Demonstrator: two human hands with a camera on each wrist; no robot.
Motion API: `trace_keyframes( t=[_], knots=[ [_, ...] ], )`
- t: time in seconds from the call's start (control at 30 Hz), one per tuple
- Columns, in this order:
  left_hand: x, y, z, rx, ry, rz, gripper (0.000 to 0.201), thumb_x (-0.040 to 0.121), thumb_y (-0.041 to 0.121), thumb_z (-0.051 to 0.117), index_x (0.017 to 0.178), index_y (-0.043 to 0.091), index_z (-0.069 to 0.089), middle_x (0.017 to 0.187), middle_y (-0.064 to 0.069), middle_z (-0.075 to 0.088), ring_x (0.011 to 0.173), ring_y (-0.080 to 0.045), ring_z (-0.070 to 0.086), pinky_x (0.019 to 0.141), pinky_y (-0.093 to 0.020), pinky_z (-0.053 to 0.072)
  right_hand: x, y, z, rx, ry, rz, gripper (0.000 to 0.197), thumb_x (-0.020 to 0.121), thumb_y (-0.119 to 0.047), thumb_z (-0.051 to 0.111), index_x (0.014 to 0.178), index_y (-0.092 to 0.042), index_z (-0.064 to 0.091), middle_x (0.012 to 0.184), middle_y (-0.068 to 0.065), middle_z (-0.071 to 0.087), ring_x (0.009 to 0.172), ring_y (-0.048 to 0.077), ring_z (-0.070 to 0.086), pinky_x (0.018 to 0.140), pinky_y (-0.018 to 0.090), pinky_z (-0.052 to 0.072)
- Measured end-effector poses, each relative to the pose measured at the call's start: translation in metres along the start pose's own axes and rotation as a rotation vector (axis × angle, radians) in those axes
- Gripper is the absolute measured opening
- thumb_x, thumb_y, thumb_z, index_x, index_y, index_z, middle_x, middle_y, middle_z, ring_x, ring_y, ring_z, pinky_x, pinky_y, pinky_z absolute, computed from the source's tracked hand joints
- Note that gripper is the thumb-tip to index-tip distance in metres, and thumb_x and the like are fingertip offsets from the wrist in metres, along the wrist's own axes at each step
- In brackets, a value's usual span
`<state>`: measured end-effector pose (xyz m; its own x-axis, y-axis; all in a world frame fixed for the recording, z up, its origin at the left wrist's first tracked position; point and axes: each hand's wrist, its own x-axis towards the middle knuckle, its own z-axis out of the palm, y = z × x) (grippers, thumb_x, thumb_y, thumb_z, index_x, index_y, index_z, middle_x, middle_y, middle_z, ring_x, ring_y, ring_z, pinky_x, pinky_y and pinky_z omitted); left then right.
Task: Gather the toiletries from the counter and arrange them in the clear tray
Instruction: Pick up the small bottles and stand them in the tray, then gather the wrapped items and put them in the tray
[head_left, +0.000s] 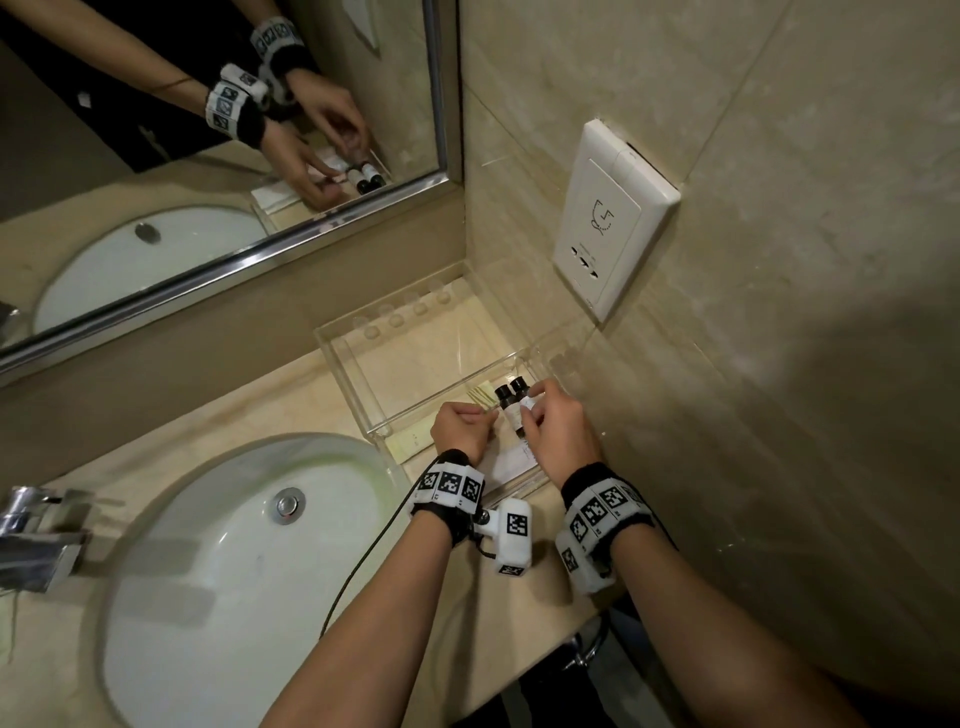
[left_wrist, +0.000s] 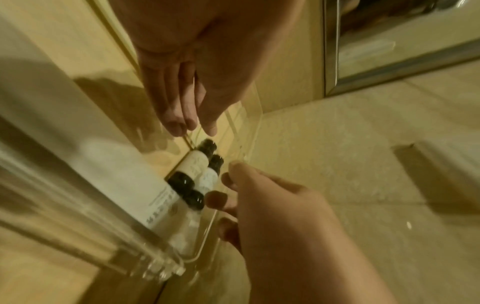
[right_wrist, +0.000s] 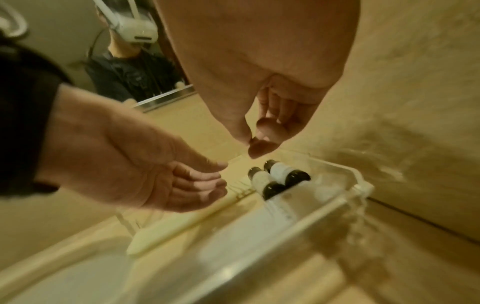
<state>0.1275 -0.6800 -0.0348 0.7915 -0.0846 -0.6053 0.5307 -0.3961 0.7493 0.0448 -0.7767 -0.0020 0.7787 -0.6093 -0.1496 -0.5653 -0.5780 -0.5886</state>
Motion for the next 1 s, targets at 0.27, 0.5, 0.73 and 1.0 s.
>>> trace_keyframes(
  t=[0.27, 0.5, 0.73, 1.0],
  knots=[
    [-0.037, -0.015, -0.100, -0.250, 0.193, 0.059, 0.011, 0.083, 0.008, 0.069, 0.089, 0.007, 0.060, 0.080, -0.011, 0.066, 0.063, -0.023, 0.063, 0.069, -0.034, 0.056, -0.005, -0.065, 0.023, 0.270, -0.084, -0.172, 0.016, 0.091, -0.022, 0.062, 0.106, -0.018, 0.060, 0.085, -0.005, 0.063, 0.067, 0.011, 0.061, 0.066, 0.028, 0.051],
    [-0.090, -0.050, -0.210, -0.376, 0.450, 0.036, 0.013, 0.083, 0.012, 0.066, 0.092, 0.004, 0.062, 0.081, -0.012, 0.070, 0.064, -0.023, 0.064, 0.064, -0.032, 0.056, -0.050, -0.147, 0.076, 0.344, -0.317, -0.376, 0.011, 0.091, -0.023, 0.062, 0.101, -0.018, 0.061, 0.081, -0.006, 0.063, 0.068, 0.014, 0.063, 0.069, 0.035, 0.055],
    [-0.134, -0.113, -0.307, -0.482, 0.638, -0.014, 0.005, 0.085, 0.013, 0.064, 0.085, 0.011, 0.060, 0.081, -0.013, 0.071, 0.060, -0.022, 0.063, 0.061, -0.029, 0.053, -0.135, -0.223, 0.141, 0.278, -0.547, -0.592, 0.009, 0.091, -0.021, 0.061, 0.099, -0.020, 0.062, 0.081, -0.007, 0.063, 0.067, 0.009, 0.060, 0.066, 0.028, 0.052],
    [-0.162, -0.215, -0.424, -0.582, 0.743, -0.146, 0.009, 0.084, 0.012, 0.064, 0.078, 0.016, 0.059, 0.078, -0.012, 0.071, 0.055, -0.022, 0.058, 0.057, -0.032, 0.047, -0.238, -0.284, 0.239, 0.191, -0.747, -0.627, 0.010, 0.089, -0.023, 0.063, 0.097, -0.019, 0.064, 0.081, -0.002, 0.067, 0.066, 0.015, 0.064, 0.065, 0.029, 0.052]
  ],
)
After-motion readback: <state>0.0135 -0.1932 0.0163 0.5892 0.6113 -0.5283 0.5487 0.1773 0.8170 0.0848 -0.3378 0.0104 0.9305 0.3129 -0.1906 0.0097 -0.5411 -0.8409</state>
